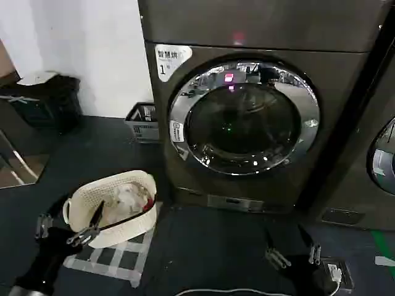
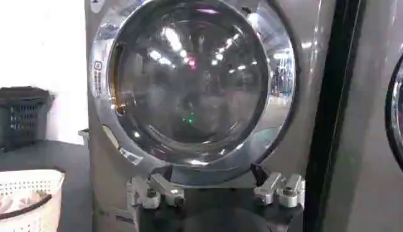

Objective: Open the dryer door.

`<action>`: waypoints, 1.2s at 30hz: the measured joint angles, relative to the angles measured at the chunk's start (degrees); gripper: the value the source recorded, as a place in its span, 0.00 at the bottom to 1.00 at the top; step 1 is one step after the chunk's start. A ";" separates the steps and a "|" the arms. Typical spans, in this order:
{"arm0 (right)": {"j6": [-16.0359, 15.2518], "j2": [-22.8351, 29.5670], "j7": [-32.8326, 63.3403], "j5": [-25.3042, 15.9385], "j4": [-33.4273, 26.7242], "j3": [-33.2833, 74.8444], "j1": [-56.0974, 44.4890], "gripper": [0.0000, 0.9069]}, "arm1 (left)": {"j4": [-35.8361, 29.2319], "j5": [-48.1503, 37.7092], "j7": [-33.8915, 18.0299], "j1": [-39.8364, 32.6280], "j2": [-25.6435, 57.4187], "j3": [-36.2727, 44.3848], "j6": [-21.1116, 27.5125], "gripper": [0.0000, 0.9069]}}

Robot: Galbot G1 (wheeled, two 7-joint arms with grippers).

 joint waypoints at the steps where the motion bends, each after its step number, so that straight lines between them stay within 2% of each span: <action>1: -0.52 0.00 -0.61 1.06 -0.02 0.45 0.52 1.00 | -0.08 -0.48 -0.28 -0.04 -0.05 -0.03 0.00 1.00; 7: -4.83 -5.58 -4.46 7.65 -0.54 3.34 5.36 1.00 | -0.45 -2.46 0.12 0.00 -0.15 0.07 -0.96 1.00; 11: -5.74 -10.85 -5.59 11.12 -2.25 4.42 9.76 1.00 | -0.39 -3.64 0.23 0.08 0.24 0.70 -1.40 1.00; 17: -6.20 -20.72 -6.70 15.15 -8.96 3.04 19.21 1.00 | -0.09 -3.84 0.03 0.56 0.90 1.66 -3.00 1.00; 21: -7.72 -26.37 -7.13 18.76 -14.25 0.54 27.13 1.00 | 1.18 -4.90 -0.11 0.51 1.65 2.31 -4.78 1.00; 28: -7.66 -33.01 -8.96 19.51 -23.53 -6.65 40.48 1.00 | 3.04 -6.52 -0.43 0.32 3.20 2.42 -4.57 1.00; 36: -7.89 -35.37 -9.18 20.12 -32.71 -17.06 55.33 1.00 | 4.52 -6.93 -1.01 -1.05 3.73 4.86 -4.26 1.00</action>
